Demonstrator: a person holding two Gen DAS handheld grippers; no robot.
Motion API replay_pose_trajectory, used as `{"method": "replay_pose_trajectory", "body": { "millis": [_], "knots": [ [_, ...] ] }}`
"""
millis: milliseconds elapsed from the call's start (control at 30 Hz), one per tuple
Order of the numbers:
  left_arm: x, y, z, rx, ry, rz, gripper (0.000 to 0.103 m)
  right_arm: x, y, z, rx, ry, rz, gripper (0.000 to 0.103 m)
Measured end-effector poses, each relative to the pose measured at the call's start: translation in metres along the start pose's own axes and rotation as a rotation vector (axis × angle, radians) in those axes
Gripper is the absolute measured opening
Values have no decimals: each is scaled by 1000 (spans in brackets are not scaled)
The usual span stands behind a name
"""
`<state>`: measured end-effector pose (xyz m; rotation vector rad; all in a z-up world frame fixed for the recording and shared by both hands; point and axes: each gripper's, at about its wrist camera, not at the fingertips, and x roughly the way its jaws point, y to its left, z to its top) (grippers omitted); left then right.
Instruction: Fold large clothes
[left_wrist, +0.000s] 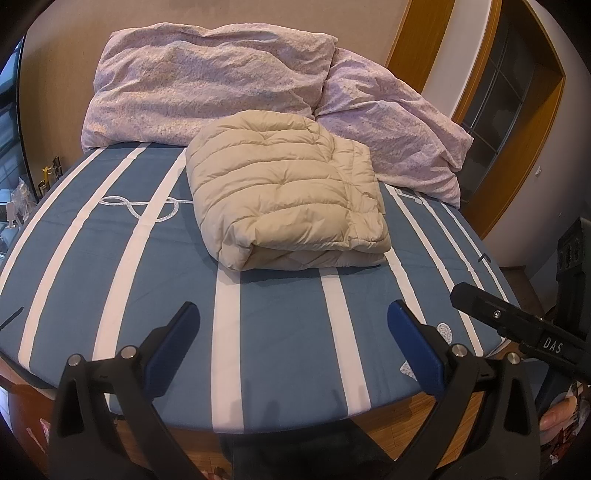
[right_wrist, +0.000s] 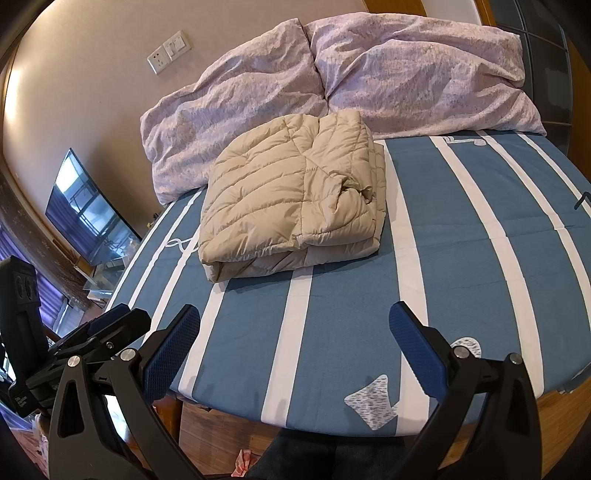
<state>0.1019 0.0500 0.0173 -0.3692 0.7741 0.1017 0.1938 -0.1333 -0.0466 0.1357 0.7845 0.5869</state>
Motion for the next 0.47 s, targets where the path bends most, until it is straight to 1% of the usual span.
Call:
{"method": "replay_pose_trajectory", "body": {
  "millis": [467],
  "knots": [
    [1,2,2,-1,3,0,101,0,0,1,1,1,1,102]
  ]
}}
